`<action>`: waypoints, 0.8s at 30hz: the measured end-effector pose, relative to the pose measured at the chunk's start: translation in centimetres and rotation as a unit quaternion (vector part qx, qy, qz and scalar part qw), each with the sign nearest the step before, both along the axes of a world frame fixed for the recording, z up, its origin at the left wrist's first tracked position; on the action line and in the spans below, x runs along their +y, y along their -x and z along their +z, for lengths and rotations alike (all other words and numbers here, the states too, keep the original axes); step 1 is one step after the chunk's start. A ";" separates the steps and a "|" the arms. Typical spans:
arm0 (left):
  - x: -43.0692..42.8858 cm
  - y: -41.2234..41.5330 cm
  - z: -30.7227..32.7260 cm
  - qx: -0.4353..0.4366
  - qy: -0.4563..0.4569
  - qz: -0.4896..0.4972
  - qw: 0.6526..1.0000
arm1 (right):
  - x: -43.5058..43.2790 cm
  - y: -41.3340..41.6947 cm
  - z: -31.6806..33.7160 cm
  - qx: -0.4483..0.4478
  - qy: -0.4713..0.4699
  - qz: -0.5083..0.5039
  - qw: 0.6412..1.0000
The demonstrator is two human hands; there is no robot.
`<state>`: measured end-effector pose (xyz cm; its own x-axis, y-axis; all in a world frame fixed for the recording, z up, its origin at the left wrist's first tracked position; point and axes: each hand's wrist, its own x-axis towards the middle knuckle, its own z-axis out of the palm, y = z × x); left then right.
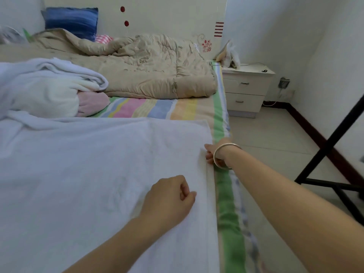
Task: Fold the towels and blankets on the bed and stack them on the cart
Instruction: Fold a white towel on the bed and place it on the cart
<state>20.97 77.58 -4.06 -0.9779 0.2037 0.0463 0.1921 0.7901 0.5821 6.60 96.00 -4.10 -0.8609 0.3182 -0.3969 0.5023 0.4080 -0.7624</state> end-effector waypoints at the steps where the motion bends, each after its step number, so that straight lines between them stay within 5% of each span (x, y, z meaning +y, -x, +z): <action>1: 0.7 -0.8 0.0 -0.001 0.010 0.001 1.000 | -0.5 -0.2 -0.2 0.007 -0.016 0.005 1.000; 9: 3.4 -3.6 0.7 0.032 0.151 0.002 0.988 | -4.1 -3.6 0.6 -0.001 -0.165 0.010 0.986; 15: 4.3 -3.8 1.0 0.058 0.174 -0.045 0.982 | -3.2 -3.9 -0.1 0.049 -0.253 -0.010 0.966; 18: 5.4 -3.4 1.2 0.074 0.128 -0.050 0.988 | -1.2 -3.4 -0.5 0.038 -0.248 -0.020 0.968; 24: 6.5 -3.5 0.6 0.014 0.179 -0.031 0.983 | 0.5 -4.1 -1.4 0.016 -0.193 0.015 0.981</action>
